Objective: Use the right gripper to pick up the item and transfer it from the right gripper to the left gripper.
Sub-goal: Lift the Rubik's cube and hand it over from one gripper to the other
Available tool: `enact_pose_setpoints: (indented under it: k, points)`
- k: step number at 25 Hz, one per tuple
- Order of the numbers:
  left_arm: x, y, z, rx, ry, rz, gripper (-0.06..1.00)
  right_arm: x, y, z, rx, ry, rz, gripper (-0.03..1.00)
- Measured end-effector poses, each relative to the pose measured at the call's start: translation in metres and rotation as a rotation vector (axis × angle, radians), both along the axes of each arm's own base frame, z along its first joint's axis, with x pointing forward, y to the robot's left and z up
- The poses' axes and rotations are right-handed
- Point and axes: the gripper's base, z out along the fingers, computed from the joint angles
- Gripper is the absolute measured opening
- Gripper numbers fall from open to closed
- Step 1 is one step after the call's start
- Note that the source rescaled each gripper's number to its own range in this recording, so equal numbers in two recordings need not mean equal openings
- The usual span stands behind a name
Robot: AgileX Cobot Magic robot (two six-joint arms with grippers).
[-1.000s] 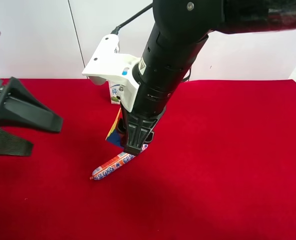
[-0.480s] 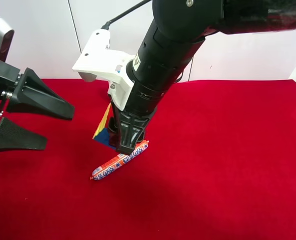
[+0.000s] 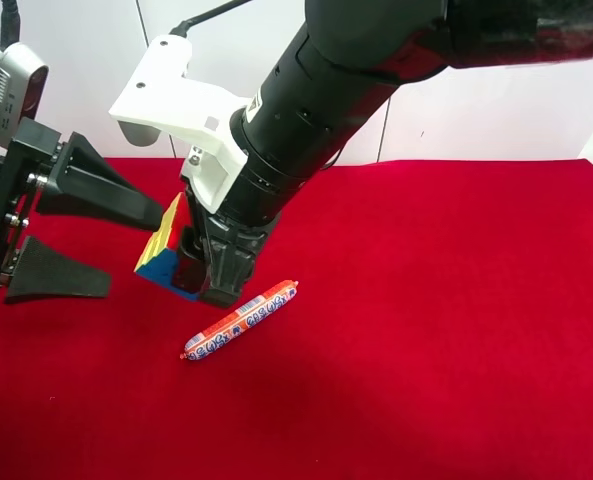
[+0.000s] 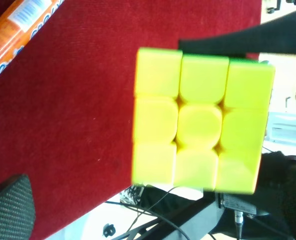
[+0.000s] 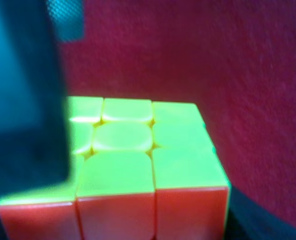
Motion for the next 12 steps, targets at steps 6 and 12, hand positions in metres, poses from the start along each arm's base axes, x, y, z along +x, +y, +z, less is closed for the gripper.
enact_pose_setpoints:
  k: [6, 12]
  points:
    - [0.0014, -0.0007, 0.0015, -0.018, -0.011, 0.01, 1.0, -0.003, 0.0034, 0.002, 0.04, 0.011, 0.042, 0.0]
    - [0.002, -0.0005, 0.0015, -0.018, -0.015, 0.017, 1.0, -0.0034, 0.0042, 0.0026, 0.05, 0.007, 0.054, 0.0]
